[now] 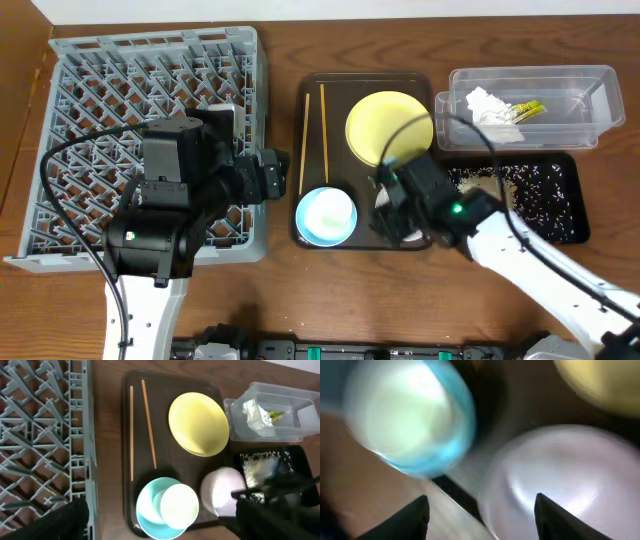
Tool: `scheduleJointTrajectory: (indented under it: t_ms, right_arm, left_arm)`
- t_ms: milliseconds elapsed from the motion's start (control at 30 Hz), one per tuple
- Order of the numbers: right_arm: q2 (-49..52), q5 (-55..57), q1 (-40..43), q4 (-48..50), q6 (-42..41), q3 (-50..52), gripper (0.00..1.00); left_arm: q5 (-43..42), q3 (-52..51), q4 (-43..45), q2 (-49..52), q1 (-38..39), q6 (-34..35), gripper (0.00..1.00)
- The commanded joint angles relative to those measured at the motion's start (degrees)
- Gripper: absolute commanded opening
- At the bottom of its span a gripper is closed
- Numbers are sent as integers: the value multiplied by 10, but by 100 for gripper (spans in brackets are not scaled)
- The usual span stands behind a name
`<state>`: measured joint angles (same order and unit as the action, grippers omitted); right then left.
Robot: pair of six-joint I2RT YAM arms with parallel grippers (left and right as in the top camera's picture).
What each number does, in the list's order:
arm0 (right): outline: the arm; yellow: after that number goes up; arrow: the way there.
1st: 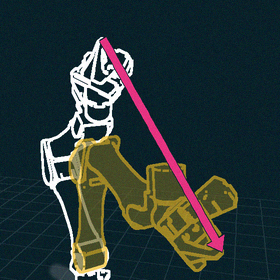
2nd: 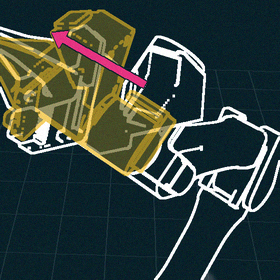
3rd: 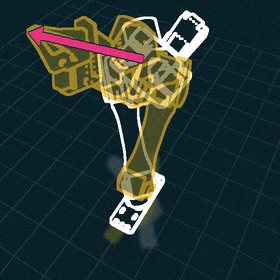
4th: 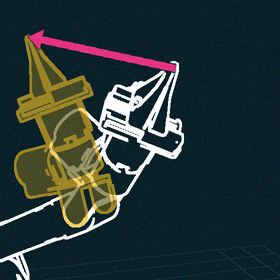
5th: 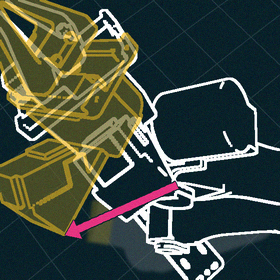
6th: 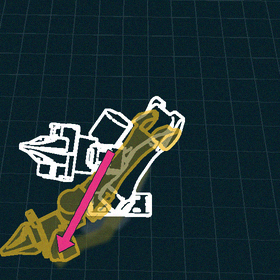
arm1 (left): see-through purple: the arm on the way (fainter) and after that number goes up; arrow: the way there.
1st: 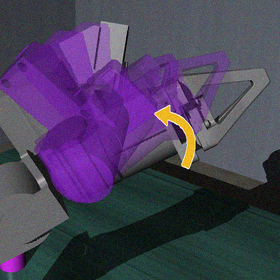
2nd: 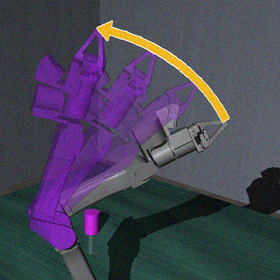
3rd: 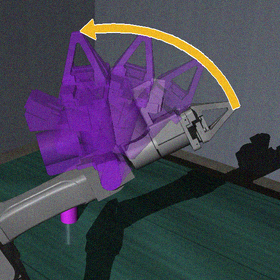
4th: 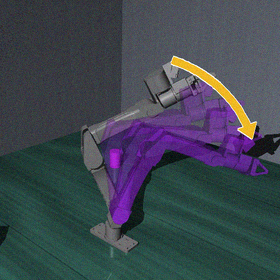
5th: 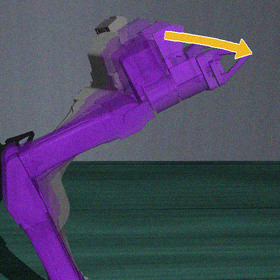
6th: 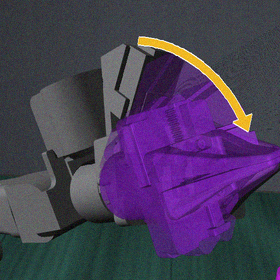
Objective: Sort waste into correct bins and load items into the dishwasher
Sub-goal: 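Bring the white bowl left toward the left gripper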
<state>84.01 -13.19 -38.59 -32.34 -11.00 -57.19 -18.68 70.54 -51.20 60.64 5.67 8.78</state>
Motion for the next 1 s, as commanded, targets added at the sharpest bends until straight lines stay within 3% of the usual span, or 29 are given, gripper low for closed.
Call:
scheduleJointTrajectory:
  t_ms: [0, 233, 333, 400, 467, 500, 667, 767, 967]
  right_arm:
    - [-4, -81, 3, -4, -49, -67, 64]
    - [85, -51, -3, 42, -87, -69, 56]
    - [139, -92, -9, 64, -87, -69, 46]
    - [166, -102, -14, 75, -95, -69, 30]
    - [175, -105, -14, 73, -104, -69, 7]
    - [174, -109, -13, 72, -104, -69, 1]
    - [101, -139, 21, 60, -102, -70, 1]
    - [8, -156, 80, 42, -85, -70, 1]
    - [-91, -363, 210, 50, -19, -70, 1]
  left_arm:
    - [-13, 11, -2, -5, -2, -3, 95]
    - [-19, 11, 0, -54, -2, -3, 95]
    - [-12, 11, -1, -86, -3, -3, 95]
    - [-12, 11, -8, -101, -3, 10, 95]
    - [-12, 10, -25, -103, -3, 40, 95]
    - [-12, 10, -35, -99, -3, 50, 95]
    - [-39, 10, -53, -58, -3, 95, 95]
    - [-183, 10, -7, -22, -3, 106, 93]
    - [-501, 10, 162, 45, -2, 138, 90]
